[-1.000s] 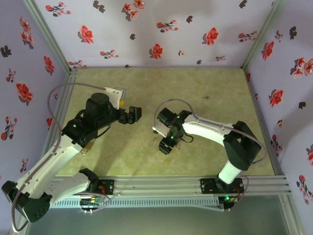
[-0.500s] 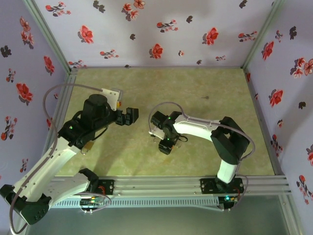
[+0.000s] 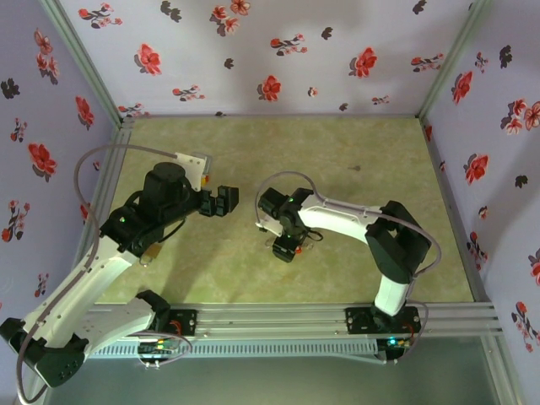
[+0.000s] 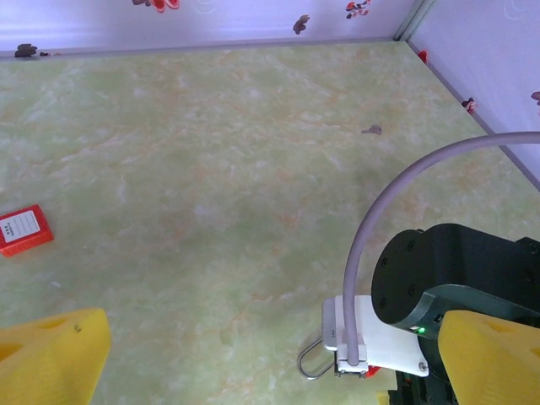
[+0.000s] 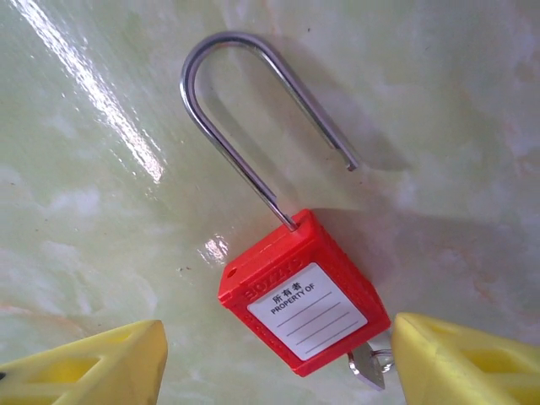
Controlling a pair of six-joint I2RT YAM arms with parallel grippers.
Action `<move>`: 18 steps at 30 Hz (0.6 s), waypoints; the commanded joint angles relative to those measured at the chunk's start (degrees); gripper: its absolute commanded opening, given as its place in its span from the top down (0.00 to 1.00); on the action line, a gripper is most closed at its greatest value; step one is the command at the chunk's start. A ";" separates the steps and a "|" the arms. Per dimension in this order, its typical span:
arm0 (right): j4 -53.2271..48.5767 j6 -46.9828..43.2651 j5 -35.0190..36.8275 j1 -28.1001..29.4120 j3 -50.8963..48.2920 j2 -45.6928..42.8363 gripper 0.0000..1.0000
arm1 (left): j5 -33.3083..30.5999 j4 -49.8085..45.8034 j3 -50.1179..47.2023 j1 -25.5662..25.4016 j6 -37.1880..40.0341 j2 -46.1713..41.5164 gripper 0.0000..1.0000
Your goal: Unlock with the key
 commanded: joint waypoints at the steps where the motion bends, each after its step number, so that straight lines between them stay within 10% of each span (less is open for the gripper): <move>1: -3.64 -1.90 1.42 0.26 1.52 -1.32 0.27 | -1.00 -0.44 1.39 0.42 1.10 -1.05 0.00; 18: -1.72 -12.12 0.28 -0.91 1.80 3.13 0.24 | -0.75 -0.79 -0.07 0.45 -0.13 -3.13 0.00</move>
